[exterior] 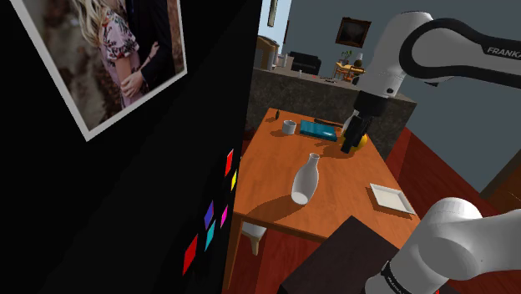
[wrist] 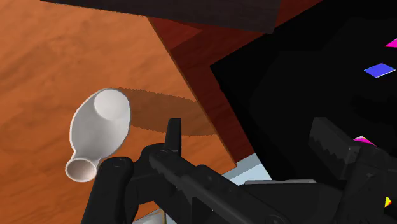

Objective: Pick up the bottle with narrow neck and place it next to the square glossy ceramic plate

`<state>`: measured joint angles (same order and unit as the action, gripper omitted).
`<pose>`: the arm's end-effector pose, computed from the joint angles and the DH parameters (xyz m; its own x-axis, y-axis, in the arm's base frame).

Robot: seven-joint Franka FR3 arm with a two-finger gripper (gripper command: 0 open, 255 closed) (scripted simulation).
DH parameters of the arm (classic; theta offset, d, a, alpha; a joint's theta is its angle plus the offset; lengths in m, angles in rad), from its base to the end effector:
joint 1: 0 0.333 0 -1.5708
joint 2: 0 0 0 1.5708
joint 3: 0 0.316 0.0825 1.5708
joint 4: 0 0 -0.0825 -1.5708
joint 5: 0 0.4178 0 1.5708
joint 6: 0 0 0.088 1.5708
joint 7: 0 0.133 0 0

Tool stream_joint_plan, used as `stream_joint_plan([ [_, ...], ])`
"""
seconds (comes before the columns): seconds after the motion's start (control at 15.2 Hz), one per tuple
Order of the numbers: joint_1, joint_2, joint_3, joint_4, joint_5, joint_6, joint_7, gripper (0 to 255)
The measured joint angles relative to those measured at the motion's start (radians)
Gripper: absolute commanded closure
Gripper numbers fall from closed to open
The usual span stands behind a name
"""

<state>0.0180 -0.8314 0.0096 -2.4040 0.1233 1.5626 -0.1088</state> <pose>0.3262 0.0260 0.5556 0.9911 0.1331 0.0027 0.1325 -0.9843 -0.1163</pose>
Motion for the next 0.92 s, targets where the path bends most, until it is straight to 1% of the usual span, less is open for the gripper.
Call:
stream_joint_plan([
  [0.13,-0.002,0.010,-0.005,-0.005,-0.006,0.015,-0.009,0],
  [0.26,-0.009,0.035,-0.021,-0.024,-0.026,0.061,-0.038,0],
  [0.66,-0.034,0.155,-0.078,-0.066,-0.090,0.236,-0.138,0],
  [0.92,-0.048,0.270,-0.117,-0.075,-0.123,0.372,-0.200,0],
])
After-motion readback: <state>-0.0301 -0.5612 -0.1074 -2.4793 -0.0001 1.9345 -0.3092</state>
